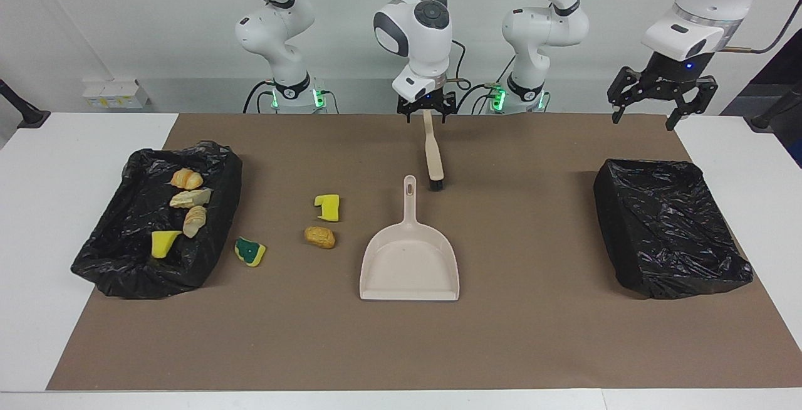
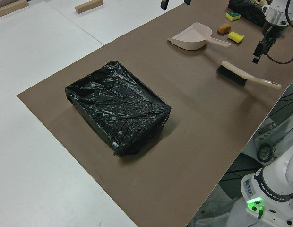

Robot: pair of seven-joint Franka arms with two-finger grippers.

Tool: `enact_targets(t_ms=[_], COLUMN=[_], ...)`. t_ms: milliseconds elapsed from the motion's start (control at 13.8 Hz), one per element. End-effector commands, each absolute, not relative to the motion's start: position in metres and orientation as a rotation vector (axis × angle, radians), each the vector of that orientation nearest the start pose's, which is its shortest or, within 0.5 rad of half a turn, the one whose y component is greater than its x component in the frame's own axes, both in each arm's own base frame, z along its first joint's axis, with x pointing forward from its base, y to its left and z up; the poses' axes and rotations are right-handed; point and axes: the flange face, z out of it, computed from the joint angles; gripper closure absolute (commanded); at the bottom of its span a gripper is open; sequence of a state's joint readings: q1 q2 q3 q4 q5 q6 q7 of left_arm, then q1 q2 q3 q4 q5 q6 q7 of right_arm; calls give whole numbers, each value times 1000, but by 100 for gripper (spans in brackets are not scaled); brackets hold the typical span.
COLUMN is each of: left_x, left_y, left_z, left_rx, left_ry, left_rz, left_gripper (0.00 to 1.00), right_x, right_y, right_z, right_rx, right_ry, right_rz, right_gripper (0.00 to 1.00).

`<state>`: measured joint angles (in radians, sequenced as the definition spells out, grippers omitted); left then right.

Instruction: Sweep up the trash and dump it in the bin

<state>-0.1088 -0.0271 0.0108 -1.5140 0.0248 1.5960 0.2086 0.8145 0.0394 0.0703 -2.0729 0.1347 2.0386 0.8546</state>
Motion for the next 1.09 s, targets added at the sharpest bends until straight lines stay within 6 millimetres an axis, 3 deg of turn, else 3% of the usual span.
enact_targets(t_ms=[0,218,363,508,581,653,726,1016], left_x=[538,538,540,542,543,544,545,557], left_y=[-53,-54,-56,-61,-62,-64,-65,-89], left_z=[668,669,669,668,668,668,668,659], left_rx=[-3065,-3064,-3063,-3061,-3060,-3058,-3056,-3059], left_ry=[499,502,502,509,511,518,521,511], left_rz=[-167,-171,-186,-200,-210,-219,-224,-274], left_gripper=[0,0,0,0,0,0,0,0], right_x=[326,315,311,310,309,307,305,302], right_y=[428,440,442,442,442,443,443,439], right_z=[381,346,335,335,335,335,336,334], right_rx=[-3079,-3098,-3103,-3105,-3096,-3086,-3085,-3110], right_ry=[53,21,9,12,35,44,41,69], right_rz=[194,215,218,223,241,270,275,318], right_gripper=[8,15,20,32,44,76,100,100])
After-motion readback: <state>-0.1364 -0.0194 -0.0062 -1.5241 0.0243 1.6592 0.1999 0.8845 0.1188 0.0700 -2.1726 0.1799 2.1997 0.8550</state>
